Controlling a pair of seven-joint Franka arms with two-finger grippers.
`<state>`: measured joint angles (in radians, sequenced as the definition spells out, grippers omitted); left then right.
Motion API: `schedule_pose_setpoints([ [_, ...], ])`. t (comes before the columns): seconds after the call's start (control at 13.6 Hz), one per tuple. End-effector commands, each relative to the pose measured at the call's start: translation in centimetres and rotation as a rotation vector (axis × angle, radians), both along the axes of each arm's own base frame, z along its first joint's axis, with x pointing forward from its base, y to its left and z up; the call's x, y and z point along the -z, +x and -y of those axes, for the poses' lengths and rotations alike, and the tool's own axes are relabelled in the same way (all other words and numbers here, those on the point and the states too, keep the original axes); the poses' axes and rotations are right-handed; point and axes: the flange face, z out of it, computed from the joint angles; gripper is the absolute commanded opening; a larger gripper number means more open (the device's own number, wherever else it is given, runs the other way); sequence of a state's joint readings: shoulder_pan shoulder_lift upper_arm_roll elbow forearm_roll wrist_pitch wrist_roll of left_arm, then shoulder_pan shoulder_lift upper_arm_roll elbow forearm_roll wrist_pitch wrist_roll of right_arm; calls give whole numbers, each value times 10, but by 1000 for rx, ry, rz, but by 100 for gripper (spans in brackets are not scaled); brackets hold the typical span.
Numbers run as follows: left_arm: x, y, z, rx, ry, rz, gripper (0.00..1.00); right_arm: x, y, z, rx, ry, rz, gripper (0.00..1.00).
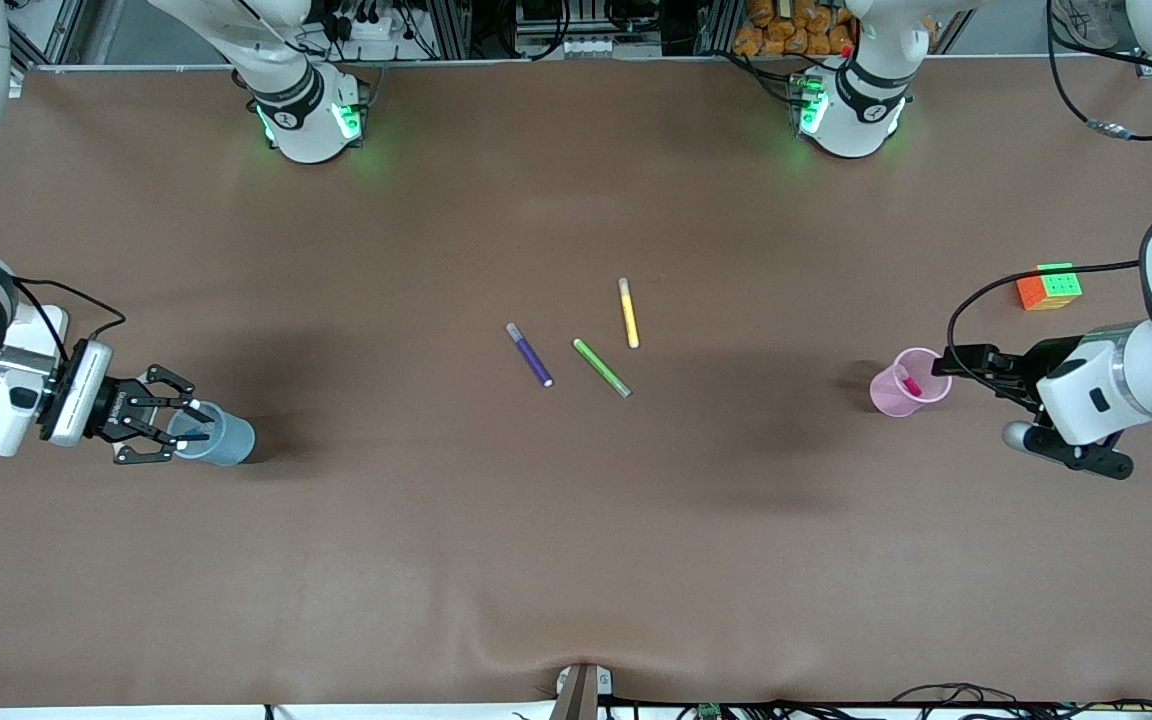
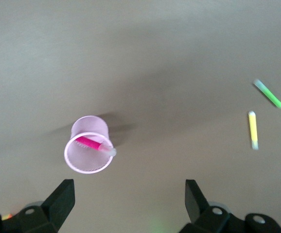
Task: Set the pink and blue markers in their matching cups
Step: 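Release the pink marker into the pink cup and raise the left gripper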
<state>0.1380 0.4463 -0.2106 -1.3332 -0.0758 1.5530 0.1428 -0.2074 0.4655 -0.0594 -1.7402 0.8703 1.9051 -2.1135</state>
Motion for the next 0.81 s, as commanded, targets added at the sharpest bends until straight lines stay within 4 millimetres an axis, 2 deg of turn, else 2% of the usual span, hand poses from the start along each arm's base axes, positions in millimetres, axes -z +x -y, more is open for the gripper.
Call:
schedule_pose_setpoints([
  [0.0,-26,-6,37,-65,168,45,100,15,-5,12,9,47,-5,0],
  [0.15,-48,-16,73,-120,320,113,100,25,-7,17,11,57,-22,0],
  [0.22,-55,-20,78,-136,347,129,100,27,-8,18,4,57,-16,0],
  [0.51,-107,-36,64,-167,330,197,100,38,-10,25,10,60,-25,0],
  [0.59,-123,-43,50,-188,332,204,100,38,-10,27,14,59,-24,0],
  [0.66,-132,-50,44,-194,327,194,100,40,-10,27,14,60,-27,5],
  [0.73,-142,-55,32,-222,282,187,100,43,-11,27,18,60,-34,32],
])
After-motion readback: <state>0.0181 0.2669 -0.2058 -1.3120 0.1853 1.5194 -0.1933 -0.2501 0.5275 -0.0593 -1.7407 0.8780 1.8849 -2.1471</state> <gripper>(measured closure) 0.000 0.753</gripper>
